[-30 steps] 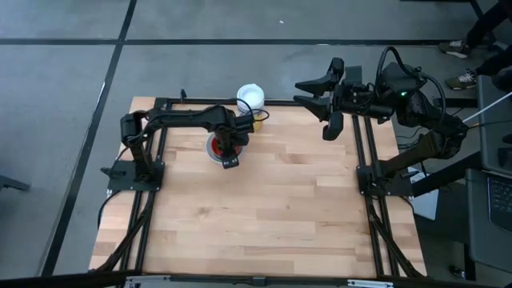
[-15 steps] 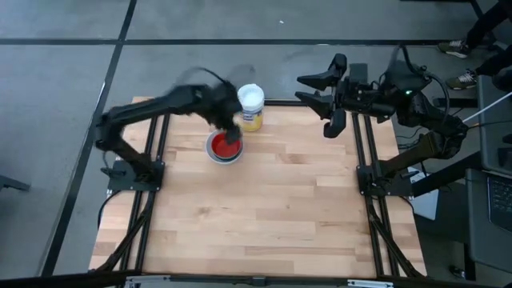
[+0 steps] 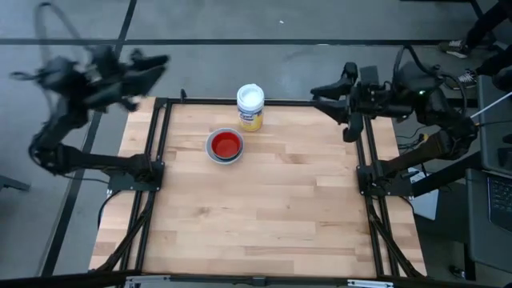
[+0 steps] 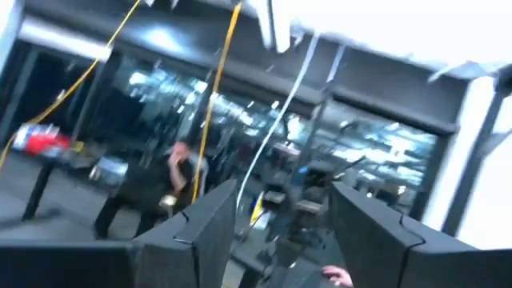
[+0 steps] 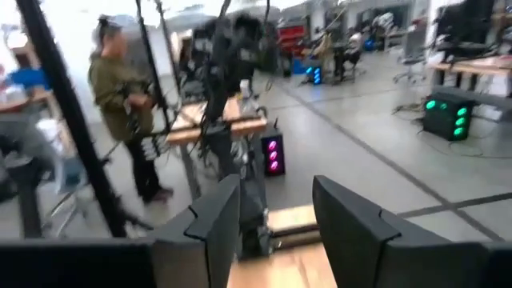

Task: Nest bowls inside each other
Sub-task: Return to Home Position

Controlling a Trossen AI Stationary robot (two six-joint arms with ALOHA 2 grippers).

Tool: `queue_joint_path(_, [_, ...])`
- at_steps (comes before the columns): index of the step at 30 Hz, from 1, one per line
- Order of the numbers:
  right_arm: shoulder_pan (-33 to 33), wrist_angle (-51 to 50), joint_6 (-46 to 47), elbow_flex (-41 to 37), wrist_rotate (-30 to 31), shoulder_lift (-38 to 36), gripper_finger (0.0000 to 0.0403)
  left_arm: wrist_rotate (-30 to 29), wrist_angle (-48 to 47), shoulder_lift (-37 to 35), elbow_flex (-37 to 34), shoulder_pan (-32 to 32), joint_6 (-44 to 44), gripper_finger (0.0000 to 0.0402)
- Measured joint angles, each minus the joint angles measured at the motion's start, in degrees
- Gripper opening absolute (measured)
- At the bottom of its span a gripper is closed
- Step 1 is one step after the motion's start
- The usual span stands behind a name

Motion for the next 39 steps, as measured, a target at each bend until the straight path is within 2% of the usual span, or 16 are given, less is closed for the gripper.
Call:
queue_joint_path(2, [0.0, -2.47, -1.2, -0.02, -1.7, -0.71, 0.0158, 1.46, -1.86, -3.47, 0.01, -0.56, -0.95, 0.0194])
queue_joint_path(4, [0.02, -5.5, -3.4, 0.0, -2.13, -2.1, 0.0155, 6.24, -4.96, -7.31, -0.11, -1.09, -6.15, 0.0194])
queue_joint_path(5, [0.02, -7.82, -3.84, 0.0, -0.88, -3.1, 0.0153, 10.47, -5.97, -8.92, -0.11, -1.2, -4.25, 0.0195])
queue_joint_path(7, [0.02, -12.57, -3.83, -0.02, 3.28, -5.42, 0.015, 23.0, -8.33, -12.74, -0.11, -1.43, 6.69, 0.0196])
queue_joint_path(8, [0.14, -15.23, -3.47, 0.0, 5.69, -6.91, 0.0149, 26.34, -10.24, -14.76, -0.15, -1.43, 8.45, 0.0196])
queue_joint_path(9, [0.57, -18.29, -2.56, 0.0, 8.02, -8.47, 0.0147, 26.86, -11.52, -16.71, -0.08, -1.31, 8.29, 0.0196])
queue_joint_path(14, [4.13, -36.08, 6.46, -1.47, 10.22, -15.94, 0.0143, 21.38, -30.44, -27.81, -0.2, -1.19, 11.93, 0.0195])
queue_joint_path(16, [5.49, -35.48, 6.66, -5.68, 10.1, -18.47, 0.0145, 18.46, -36.31, -32.66, -0.97, 0.25, 11.95, 0.0194])
queue_joint_path(19, [7.01, -30.11, 3.36, -13.99, 12.31, -22.76, 0.0151, 15.18, -38.71, -39.73, -4.86, 2.21, 11.46, 0.0195])
queue_joint_path(24, [8.08, -23.89, 2.54, -25.86, 19.92, -36.92, 0.0162, 18.17, -38.34, -52.7, -12.13, 5.17, 7.68, 0.0195])
queue_joint_path(26, [8.08, -20.52, 1.5, -30.13, 18.97, -44.24, 0.0167, 18.89, -41.36, -52.49, -11.4, 7.1, 6.54, 0.0193])
queue_joint_path(27, [8.06, -18.38, 1.26, -32.4, 17.48, -47.77, 0.0169, 18.9, -48.06, -51.83, -8.94, 8.03, 6.99, 0.0193])
queue_joint_path(28, [7.98, -16.74, 1.22, -34.8, 15.95, -50.97, 0.0172, 18.73, -49.79, -50.75, -7.51, 8.36, 8.73, 0.0192])
queue_joint_path(33, [6.54, -13.05, 0.59, -45.94, 15.7, -63.29, 0.0183, 18.77, -48.48, -51.67, -5.52, 10.9, 14.64, 0.0192])
queue_joint_path(37, [5.24, -8.99, -3.0, -54.17, 15.38, -71.24, 0.0189, 19.5, -50.87, -52.73, -4.34, 13.61, 11.33, 0.0192])
queue_joint_path(39, [4.63, -7.19, -3.0, -56.88, 15.82, -71.97, 0.0192, 19.61, -53.12, -52.71, -4.41, 14.73, 11.18, 0.0192])
